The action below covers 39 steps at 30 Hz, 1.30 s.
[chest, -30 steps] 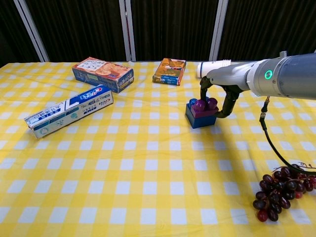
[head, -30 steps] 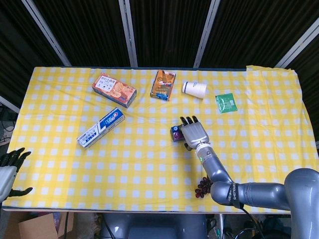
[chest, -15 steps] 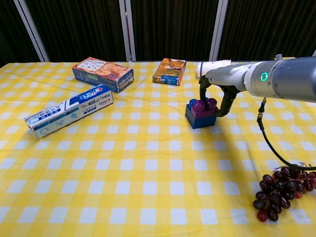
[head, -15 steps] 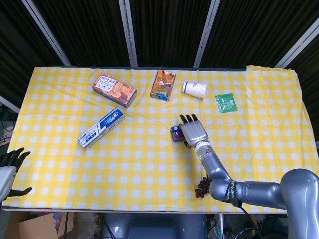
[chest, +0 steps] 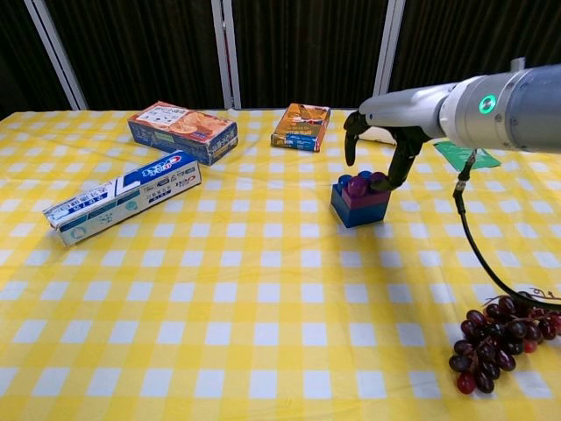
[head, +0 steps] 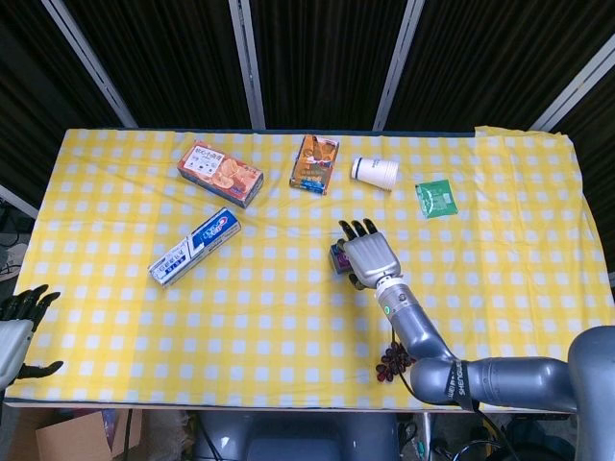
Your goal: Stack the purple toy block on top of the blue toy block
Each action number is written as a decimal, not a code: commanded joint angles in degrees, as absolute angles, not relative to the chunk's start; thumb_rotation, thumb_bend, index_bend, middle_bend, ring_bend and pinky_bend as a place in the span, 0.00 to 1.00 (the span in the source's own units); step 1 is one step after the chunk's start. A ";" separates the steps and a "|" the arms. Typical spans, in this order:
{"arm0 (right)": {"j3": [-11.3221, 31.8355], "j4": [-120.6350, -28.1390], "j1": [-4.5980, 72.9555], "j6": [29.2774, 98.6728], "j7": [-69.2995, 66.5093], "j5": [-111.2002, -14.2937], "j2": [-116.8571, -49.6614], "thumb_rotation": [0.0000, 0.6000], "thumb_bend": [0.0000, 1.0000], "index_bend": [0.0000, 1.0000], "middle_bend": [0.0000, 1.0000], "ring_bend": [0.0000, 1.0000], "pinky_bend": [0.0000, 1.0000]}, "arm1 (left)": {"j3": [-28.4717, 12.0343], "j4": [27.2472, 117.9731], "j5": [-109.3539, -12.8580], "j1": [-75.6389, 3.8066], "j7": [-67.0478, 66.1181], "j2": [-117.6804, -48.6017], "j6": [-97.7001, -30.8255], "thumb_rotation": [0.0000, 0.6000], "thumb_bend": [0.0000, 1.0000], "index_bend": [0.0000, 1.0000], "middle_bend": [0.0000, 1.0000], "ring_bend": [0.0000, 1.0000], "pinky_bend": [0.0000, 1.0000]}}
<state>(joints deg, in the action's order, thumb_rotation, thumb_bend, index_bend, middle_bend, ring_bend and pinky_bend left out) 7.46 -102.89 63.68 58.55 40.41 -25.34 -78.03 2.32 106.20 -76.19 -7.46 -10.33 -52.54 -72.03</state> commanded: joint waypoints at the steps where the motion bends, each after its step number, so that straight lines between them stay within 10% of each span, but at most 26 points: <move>1: 7.97 -109.18 61.12 61.82 38.31 -28.66 -73.31 1.00 0.42 0.33 0.00 0.02 0.00 | 2.48 106.32 -76.43 -7.54 -10.46 -52.60 -71.82 1.00 0.00 0.09 0.00 0.00 0.04; 19: -6.64 -114.36 33.66 74.97 14.08 -63.78 -58.54 1.00 0.42 0.26 0.00 0.02 0.00 | 3.28 107.64 -79.98 -6.42 -8.08 -51.34 -74.05 1.00 0.00 0.09 0.00 0.00 0.04; 26: -10.95 -106.09 20.58 85.66 3.88 -72.23 -60.54 1.00 0.42 0.08 0.00 0.02 0.00 | 3.79 108.08 -82.66 -5.39 -7.01 -50.67 -76.26 1.00 0.00 0.07 0.00 0.00 0.04; 39: -12.68 -96.02 8.16 94.78 -0.80 -81.57 -64.37 1.00 0.41 0.08 0.00 0.02 0.00 | 4.37 107.62 -84.91 -4.23 -5.51 -49.99 -78.06 1.00 0.00 0.07 0.00 0.00 0.04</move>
<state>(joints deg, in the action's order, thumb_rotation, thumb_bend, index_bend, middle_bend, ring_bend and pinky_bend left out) -12.83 -96.81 9.08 93.75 -1.55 -80.55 -63.96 4.35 107.66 -84.72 -4.31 -5.69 -50.04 -77.91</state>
